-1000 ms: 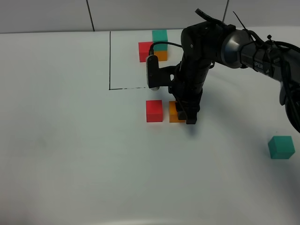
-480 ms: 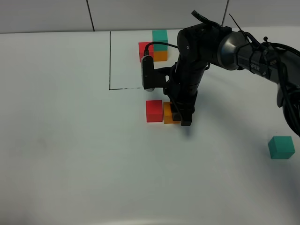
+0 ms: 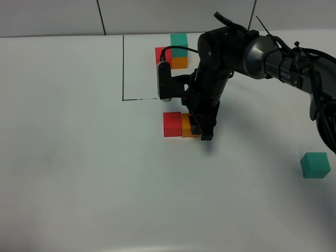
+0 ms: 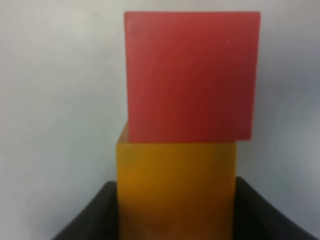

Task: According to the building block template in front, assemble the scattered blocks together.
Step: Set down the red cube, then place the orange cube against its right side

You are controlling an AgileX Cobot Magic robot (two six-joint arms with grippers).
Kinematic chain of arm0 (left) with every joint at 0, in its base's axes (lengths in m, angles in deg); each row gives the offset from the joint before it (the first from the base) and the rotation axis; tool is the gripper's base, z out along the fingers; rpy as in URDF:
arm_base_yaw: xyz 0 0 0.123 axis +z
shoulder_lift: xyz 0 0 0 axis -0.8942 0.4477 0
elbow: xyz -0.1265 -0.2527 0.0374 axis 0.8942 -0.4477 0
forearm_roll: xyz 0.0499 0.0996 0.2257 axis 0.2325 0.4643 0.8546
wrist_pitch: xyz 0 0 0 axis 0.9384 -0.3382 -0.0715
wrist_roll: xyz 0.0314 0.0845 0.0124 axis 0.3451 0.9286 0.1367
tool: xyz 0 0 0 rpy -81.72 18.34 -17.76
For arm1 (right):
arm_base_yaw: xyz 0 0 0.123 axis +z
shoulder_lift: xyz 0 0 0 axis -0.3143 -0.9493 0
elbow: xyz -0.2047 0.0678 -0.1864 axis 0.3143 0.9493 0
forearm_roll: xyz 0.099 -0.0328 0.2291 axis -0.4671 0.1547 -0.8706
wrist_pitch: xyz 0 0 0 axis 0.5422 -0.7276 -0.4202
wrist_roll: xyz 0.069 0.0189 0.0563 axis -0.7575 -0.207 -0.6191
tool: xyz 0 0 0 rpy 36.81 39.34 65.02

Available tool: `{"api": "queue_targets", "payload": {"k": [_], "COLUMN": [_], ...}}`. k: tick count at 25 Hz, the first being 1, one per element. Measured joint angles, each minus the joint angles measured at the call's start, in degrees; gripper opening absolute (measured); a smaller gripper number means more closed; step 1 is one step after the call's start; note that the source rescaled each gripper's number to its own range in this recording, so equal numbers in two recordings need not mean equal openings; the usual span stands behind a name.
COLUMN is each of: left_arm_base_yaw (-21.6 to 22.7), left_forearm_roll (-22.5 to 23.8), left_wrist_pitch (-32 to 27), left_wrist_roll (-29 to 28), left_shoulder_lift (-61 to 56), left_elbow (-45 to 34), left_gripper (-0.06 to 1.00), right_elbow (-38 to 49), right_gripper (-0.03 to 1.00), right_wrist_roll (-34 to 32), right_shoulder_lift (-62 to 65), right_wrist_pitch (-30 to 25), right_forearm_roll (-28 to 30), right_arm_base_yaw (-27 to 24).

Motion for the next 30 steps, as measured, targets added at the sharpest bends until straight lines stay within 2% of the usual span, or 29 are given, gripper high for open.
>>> {"api": "queue_targets", "payload": {"k": [26, 28, 30], "left_arm_base_yaw": [0.0, 0.0, 0.0], "left_forearm_roll": [0.0, 0.0, 0.0], "left_wrist_pitch": [0.0, 0.0, 0.0], "left_wrist_roll": [0.0, 0.0, 0.0], "left_shoulder_lift": [0.0, 0.0, 0.0], "left_elbow": [0.0, 0.0, 0.0], "left_gripper": [0.66, 0.66, 0.66], "right_elbow": [-0.6, -0.6, -0.5], "right_gripper": [0.0, 0.03, 0.16], "right_wrist_roll": [0.0, -0.5, -1.1], "right_shoulder_lift": [-1.1, -1.1, -2.1], "right_wrist_pitch": [0.7, 0.9, 1.6], "right_forearm_roll": [0.5, 0.5, 1.1], "right_arm_base_yaw": [0.0, 0.0, 0.0]}}
